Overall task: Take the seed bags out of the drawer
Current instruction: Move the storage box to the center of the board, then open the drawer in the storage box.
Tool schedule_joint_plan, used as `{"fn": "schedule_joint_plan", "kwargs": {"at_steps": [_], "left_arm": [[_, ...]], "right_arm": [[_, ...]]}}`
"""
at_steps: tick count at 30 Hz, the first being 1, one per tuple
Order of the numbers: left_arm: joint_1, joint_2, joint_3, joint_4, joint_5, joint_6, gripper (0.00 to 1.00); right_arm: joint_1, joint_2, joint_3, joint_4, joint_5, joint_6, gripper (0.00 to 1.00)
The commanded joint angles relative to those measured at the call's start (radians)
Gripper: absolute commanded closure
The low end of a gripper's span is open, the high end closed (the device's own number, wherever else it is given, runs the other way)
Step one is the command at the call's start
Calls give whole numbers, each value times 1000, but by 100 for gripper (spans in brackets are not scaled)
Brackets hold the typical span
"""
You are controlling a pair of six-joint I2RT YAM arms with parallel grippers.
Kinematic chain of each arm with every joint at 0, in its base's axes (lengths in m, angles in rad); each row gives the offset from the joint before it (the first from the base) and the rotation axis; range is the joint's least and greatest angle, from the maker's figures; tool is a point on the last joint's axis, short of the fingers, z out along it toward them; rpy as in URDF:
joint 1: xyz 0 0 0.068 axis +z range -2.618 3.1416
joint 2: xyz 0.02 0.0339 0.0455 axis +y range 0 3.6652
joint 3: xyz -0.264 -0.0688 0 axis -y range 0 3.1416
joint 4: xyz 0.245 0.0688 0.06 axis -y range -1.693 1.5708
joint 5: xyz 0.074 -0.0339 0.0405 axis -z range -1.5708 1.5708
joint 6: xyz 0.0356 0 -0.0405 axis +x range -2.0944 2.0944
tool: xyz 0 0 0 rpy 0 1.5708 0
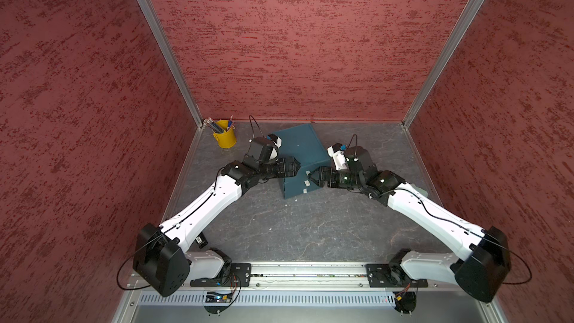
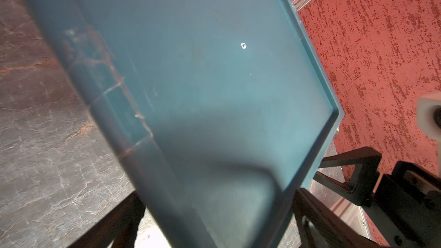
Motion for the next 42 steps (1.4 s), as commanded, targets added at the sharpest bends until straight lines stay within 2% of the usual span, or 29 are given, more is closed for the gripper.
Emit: {"fn": "schedule_joint_plan", "kwargs": {"at_steps": [1,13,23,30,42], "left_arm": [[13,-38,10,26,-18,12,0],[112,17,39,67,78,63,1],[130,64,42,101,122,73,6],[128,66,30,113,127,67,6],[130,67,31,100,127,76,6]], "right_arm": [[36,-19,-58,171,81,107,7],[120,-17,-239,535,273,279,30],[154,14,-275,658,332,332,50],[153,41,-290,695,325,373,56],[153,57,-352,785,352,425,56]]}}
